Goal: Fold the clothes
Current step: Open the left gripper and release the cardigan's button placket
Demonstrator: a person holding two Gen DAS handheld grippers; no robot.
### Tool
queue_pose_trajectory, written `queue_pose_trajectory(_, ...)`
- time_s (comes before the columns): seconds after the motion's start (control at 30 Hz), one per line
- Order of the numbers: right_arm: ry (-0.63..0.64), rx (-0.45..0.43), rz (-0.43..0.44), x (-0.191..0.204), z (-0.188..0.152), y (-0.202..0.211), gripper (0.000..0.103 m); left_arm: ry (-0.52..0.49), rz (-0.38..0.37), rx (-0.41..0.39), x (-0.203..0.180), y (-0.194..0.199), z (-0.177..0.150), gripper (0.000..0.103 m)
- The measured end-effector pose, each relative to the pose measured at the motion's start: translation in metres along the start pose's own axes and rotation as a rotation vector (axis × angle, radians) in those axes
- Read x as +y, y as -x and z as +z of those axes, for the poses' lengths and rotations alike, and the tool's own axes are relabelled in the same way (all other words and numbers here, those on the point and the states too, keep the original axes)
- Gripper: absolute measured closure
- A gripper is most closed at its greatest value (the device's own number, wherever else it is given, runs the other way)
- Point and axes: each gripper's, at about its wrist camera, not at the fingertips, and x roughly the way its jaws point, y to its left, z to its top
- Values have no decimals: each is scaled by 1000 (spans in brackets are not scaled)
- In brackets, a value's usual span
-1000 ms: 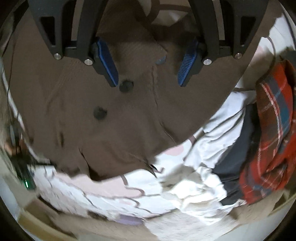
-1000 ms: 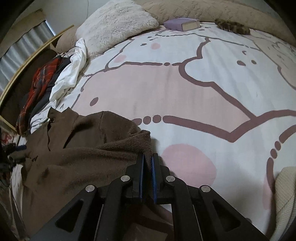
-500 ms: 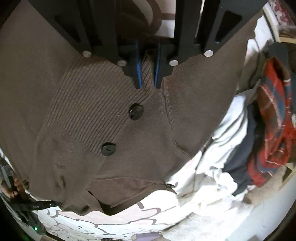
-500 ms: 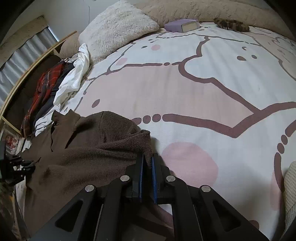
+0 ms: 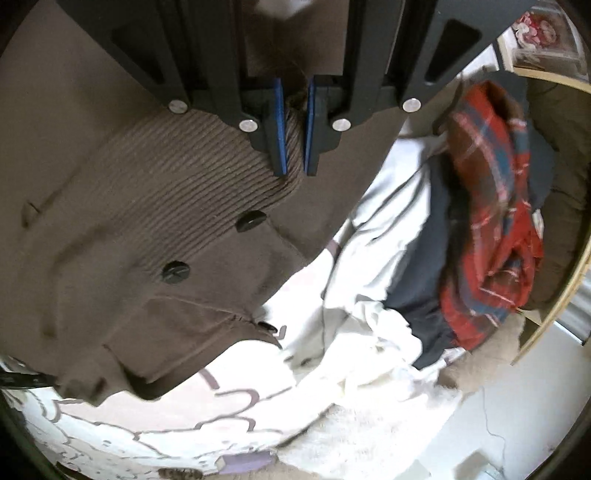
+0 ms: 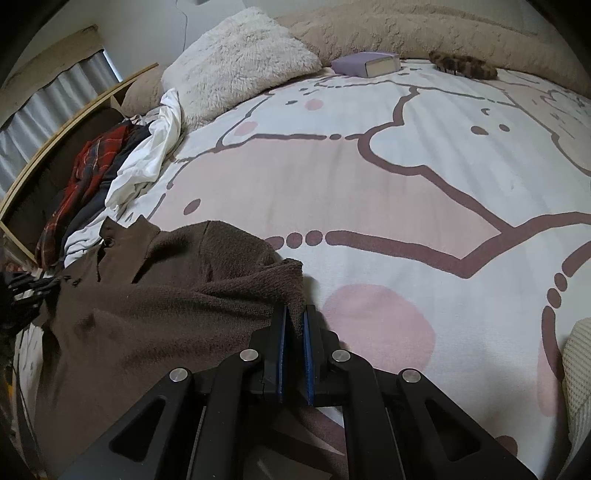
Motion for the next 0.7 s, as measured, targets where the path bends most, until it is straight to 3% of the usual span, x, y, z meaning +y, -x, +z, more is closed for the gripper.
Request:
queue_pose_trajectory(0.17,-131,-194,4,-11,6,58,97,-10,-13,-9,-8,-19,3,91)
queue_pose_trajectory(0.23,-79,-215,-16,1,13,75,97,14,-30,-42,-1,-14,-1,90)
queue_pose_trajectory(0.33,84,-90,-46,41,20,56,97,56,-41,-66,11,-5,-9,79)
queue_pose_trajectory(0.47,244,100,-122,77,12,-3,97,71,-35,-83,20,9,-22,79)
queue_pose_trajectory(0.57,182,88,-173,64,12,-10,97,83,-54,-102,23,22,-36,79)
queue_pose_trajectory(0.6,120,50,-200,59,13,4,97,88,-63,-112,22,27,-39,79)
queue_pose_trajectory(0.7,90,-22,-124,60,5,44,97,85,-115,-147,13,38,-45,78)
